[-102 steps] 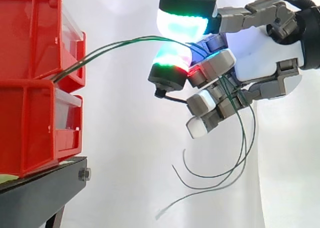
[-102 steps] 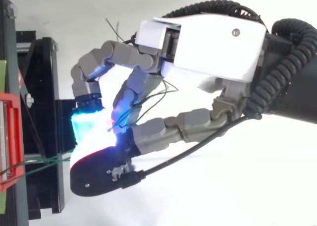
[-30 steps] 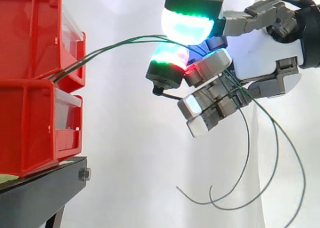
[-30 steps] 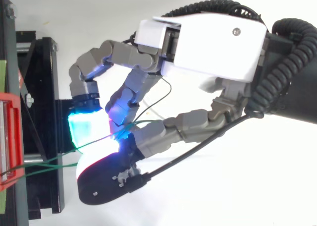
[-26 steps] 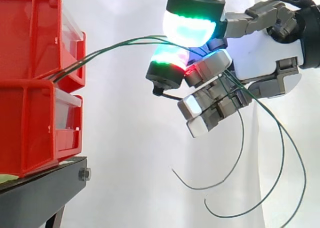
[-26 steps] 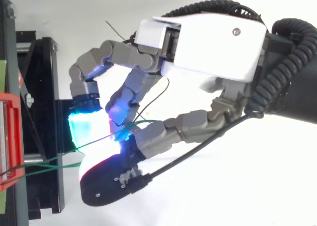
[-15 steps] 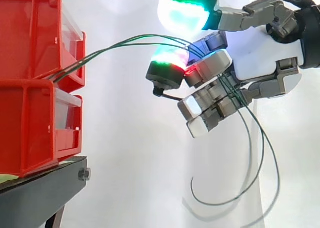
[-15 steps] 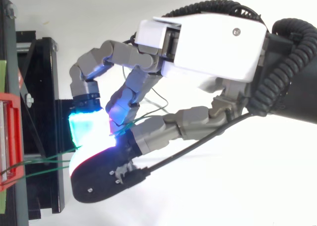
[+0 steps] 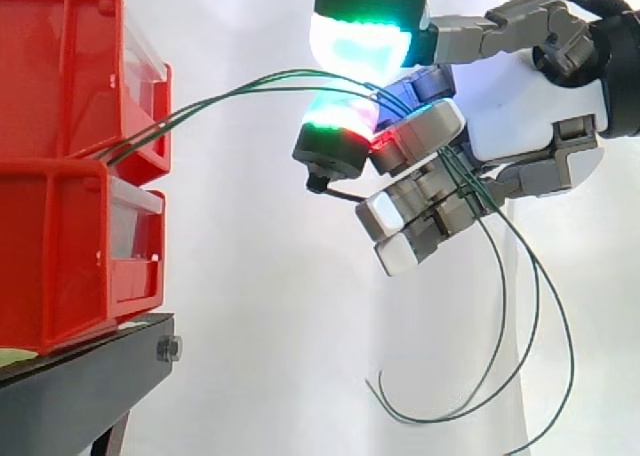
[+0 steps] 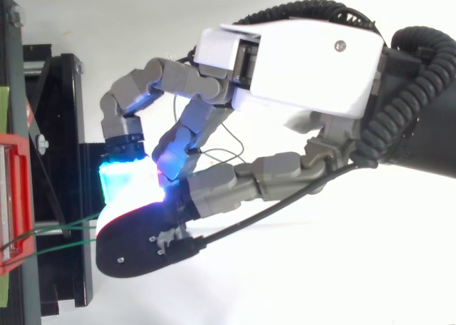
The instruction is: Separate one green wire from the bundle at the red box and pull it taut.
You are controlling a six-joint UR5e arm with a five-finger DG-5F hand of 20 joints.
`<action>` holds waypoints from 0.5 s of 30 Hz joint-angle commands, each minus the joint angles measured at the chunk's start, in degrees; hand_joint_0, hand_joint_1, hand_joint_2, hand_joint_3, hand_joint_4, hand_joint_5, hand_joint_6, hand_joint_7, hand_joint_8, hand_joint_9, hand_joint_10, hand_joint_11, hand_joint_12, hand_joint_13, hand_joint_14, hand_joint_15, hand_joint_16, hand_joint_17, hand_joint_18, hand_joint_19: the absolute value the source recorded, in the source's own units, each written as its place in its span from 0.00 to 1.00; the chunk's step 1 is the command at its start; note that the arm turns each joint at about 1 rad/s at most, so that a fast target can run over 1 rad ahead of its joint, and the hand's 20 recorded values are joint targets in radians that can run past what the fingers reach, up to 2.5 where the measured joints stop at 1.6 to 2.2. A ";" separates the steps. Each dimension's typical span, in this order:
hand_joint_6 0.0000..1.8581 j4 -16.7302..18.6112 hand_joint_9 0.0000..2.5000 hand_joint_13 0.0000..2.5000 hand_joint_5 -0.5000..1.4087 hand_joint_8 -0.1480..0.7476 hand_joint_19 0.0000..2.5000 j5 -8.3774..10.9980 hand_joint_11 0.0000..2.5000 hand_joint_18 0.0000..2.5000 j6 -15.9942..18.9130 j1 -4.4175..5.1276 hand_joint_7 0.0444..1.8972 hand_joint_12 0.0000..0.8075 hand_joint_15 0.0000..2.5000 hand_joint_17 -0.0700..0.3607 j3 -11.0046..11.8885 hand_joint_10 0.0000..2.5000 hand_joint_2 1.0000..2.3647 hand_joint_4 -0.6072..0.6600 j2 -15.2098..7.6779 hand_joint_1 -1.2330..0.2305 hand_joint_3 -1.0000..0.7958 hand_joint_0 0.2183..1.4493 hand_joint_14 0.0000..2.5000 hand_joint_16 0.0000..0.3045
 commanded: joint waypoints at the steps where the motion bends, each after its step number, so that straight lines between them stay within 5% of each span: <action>1: 0.47 0.00 0.50 0.36 0.18 0.53 0.21 0.00 0.70 0.33 0.00 0.00 0.68 0.52 0.30 0.47 0.00 0.00 0.01 0.61 0.00 0.37 0.43 0.31 0.01 0.19; 15: 0.47 -0.09 0.53 0.37 0.20 0.56 0.20 1.14 0.69 0.36 -0.17 0.35 0.71 0.57 0.29 0.51 -0.62 0.00 0.01 0.57 0.00 0.36 0.53 0.29 0.01 0.22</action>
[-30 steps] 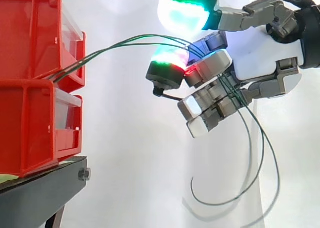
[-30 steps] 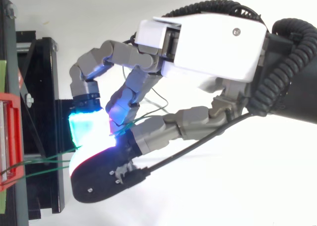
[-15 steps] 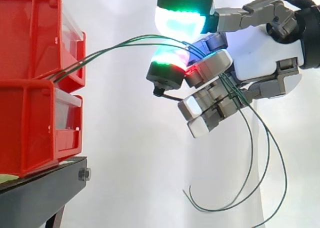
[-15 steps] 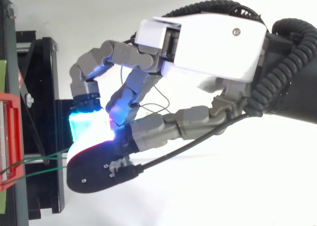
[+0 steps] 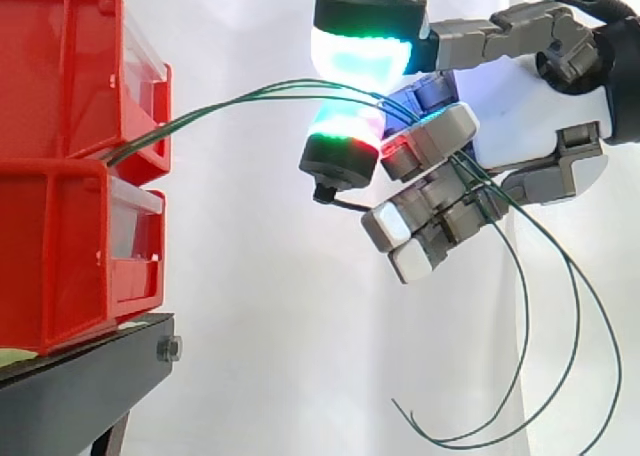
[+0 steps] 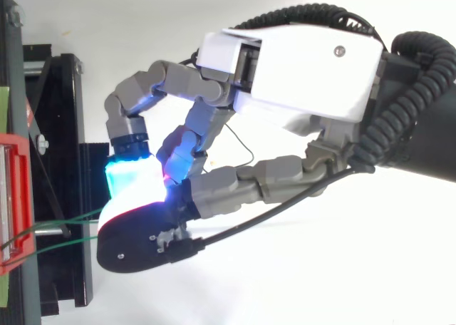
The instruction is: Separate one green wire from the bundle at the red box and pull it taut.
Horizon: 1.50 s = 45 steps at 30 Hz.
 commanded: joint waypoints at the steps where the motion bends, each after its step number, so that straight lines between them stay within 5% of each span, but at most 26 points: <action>1: 0.47 -0.08 0.54 0.37 0.20 0.56 0.20 0.20 0.69 0.36 0.00 0.03 0.71 0.57 0.29 0.51 -0.08 0.00 0.01 0.56 0.36 0.35 0.54 0.29 0.01 0.22; 4: 0.47 -0.79 0.54 0.36 0.20 0.55 0.19 0.20 0.66 0.36 -0.09 0.12 0.71 0.56 0.26 0.51 0.01 0.00 0.01 0.53 1.24 0.34 0.55 0.29 0.01 0.22; 7: 0.47 -2.37 0.49 0.30 0.20 0.54 0.18 0.20 0.52 0.34 -0.80 0.12 0.71 0.53 0.18 0.50 0.01 0.01 0.01 0.50 2.38 0.34 0.55 0.29 0.01 0.22; 8: 0.47 -2.98 0.45 0.27 0.20 0.51 0.16 0.46 0.36 0.33 -1.06 0.12 0.71 0.50 0.12 0.50 0.01 0.01 0.01 0.49 2.65 0.33 0.56 0.29 0.00 0.21; 11: 0.46 -4.74 0.38 0.23 0.20 0.48 0.14 1.34 0.18 0.31 -1.94 0.21 0.71 0.48 0.06 0.49 0.01 0.00 0.01 0.47 3.88 0.33 0.56 0.29 0.00 0.20; 17: 0.45 -7.20 0.28 0.17 0.21 0.45 0.09 2.66 0.02 0.25 -2.03 0.29 0.70 0.47 0.00 0.48 -0.08 0.00 0.01 0.43 3.97 0.32 0.55 0.28 0.00 0.20; 20: 0.45 -7.03 0.27 0.16 0.21 0.45 0.09 2.83 0.01 0.24 -2.20 0.29 0.70 0.47 0.00 0.48 -1.22 0.00 0.01 0.43 3.97 0.32 0.54 0.28 0.00 0.20; 26: 0.45 -0.96 0.28 0.16 0.20 0.46 0.10 3.01 0.04 0.23 -1.67 0.38 0.72 0.47 0.01 0.48 -5.62 0.00 0.01 0.44 3.97 0.32 0.54 0.28 0.00 0.20; 40: 0.46 2.73 0.37 0.22 0.20 0.53 0.12 2.74 0.17 0.27 -1.41 0.38 0.71 0.51 0.06 0.50 -6.50 0.00 0.01 0.49 3.97 0.33 0.55 0.29 0.00 0.21; 45: 0.46 2.55 0.39 0.26 0.20 0.54 0.13 5.12 0.22 0.29 -1.32 0.21 0.71 0.52 0.09 0.50 -6.50 0.01 0.01 0.51 3.97 0.33 0.55 0.29 0.00 0.21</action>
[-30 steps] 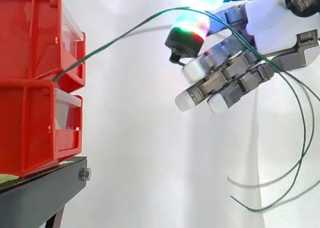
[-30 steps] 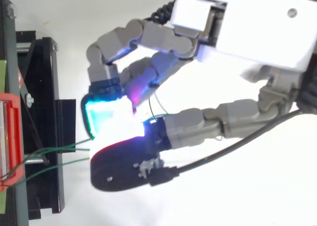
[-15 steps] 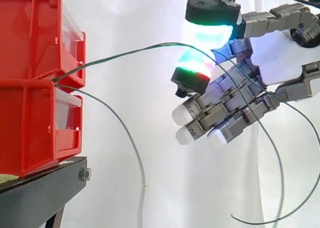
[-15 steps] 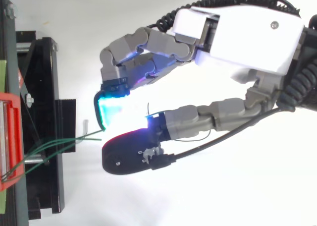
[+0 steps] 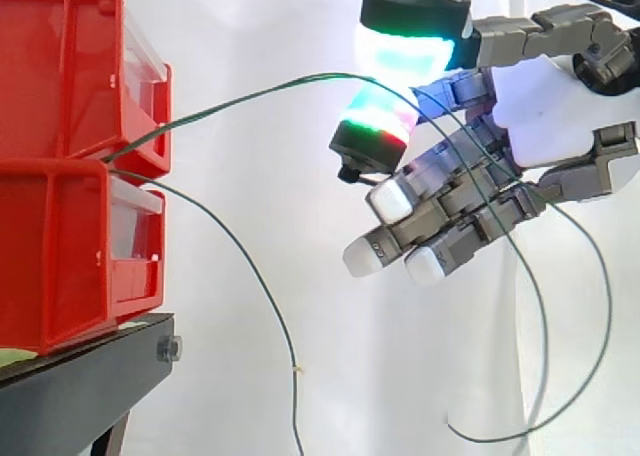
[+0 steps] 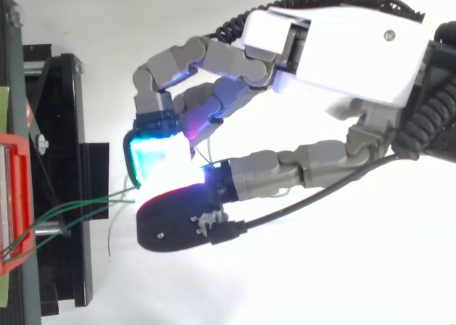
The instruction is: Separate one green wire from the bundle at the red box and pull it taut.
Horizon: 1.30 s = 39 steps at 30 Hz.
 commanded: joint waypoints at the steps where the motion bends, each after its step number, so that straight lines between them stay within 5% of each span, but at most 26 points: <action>1: 0.46 -0.19 0.40 0.26 0.20 0.55 0.13 2.63 0.23 0.30 -0.04 -0.24 0.70 0.52 0.09 0.50 -0.10 0.01 0.01 0.50 0.00 0.33 0.55 0.29 0.00 0.21; 8: 0.46 -0.98 0.47 0.30 0.20 0.57 0.13 9.22 0.35 0.32 0.58 0.02 0.70 0.53 0.12 0.51 -0.62 0.01 0.01 0.51 0.00 0.34 0.55 0.29 0.00 0.22; 16: 0.46 3.24 0.48 0.33 0.20 0.58 0.14 9.22 0.44 0.32 2.07 0.02 0.70 0.53 0.15 0.51 -4.23 0.01 0.01 0.52 0.00 0.34 0.53 0.29 0.01 0.22; 26: 0.46 6.40 0.32 0.28 0.20 0.56 0.12 7.29 0.11 0.32 1.90 0.73 0.69 0.51 0.07 0.50 -4.49 0.00 0.01 0.48 0.00 0.34 0.53 0.29 0.00 0.21; 39: 0.46 6.66 0.28 0.25 0.20 0.54 0.11 6.32 0.05 0.30 1.11 1.60 0.70 0.51 0.05 0.50 -4.58 0.00 0.01 0.47 0.00 0.33 0.53 0.29 0.00 0.21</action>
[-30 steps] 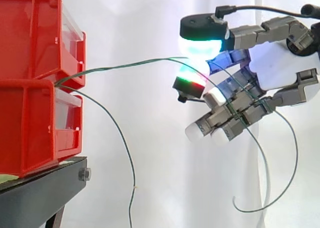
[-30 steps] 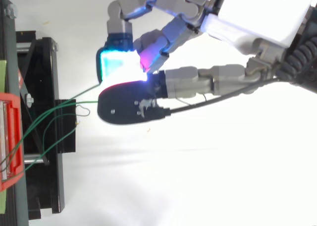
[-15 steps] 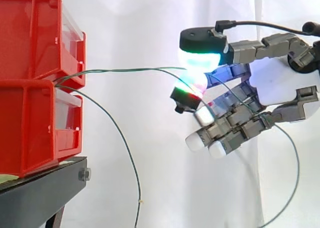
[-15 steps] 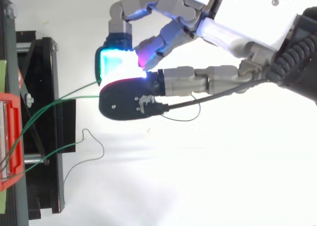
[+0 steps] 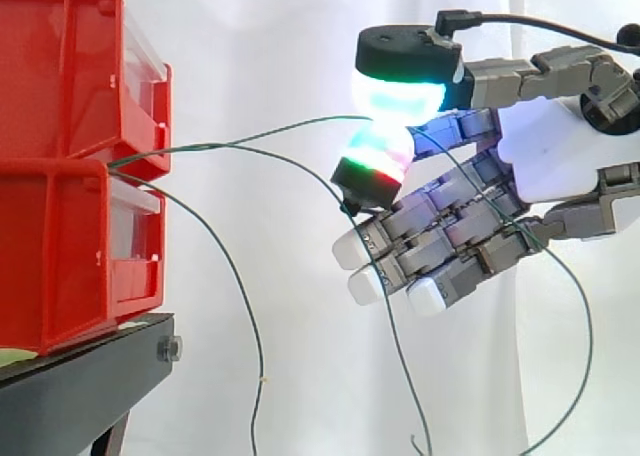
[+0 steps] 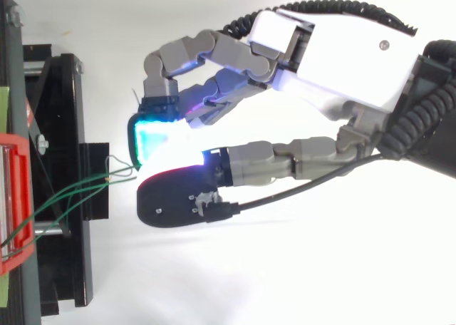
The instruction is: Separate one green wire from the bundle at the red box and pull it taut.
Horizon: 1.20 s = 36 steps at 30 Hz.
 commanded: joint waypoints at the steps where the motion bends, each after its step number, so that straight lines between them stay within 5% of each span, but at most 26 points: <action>1: 0.46 -0.03 0.28 0.25 0.20 0.54 0.11 -0.03 0.05 0.30 -0.02 0.24 0.69 0.51 0.05 0.50 -0.05 0.00 0.01 0.46 0.02 0.33 0.53 0.29 0.00 0.21; 13: 0.46 -0.03 0.29 0.25 0.20 0.54 0.11 -0.03 0.08 0.30 -0.11 1.03 0.70 0.52 0.06 0.51 -0.05 0.00 0.01 0.48 -0.16 0.34 0.54 0.29 0.00 0.22; 36: 0.46 -0.03 0.31 0.24 0.20 0.56 0.11 0.05 0.10 0.29 -0.20 1.12 0.70 0.54 0.07 0.52 -0.05 0.00 0.01 0.49 -0.16 0.34 0.54 0.30 0.00 0.22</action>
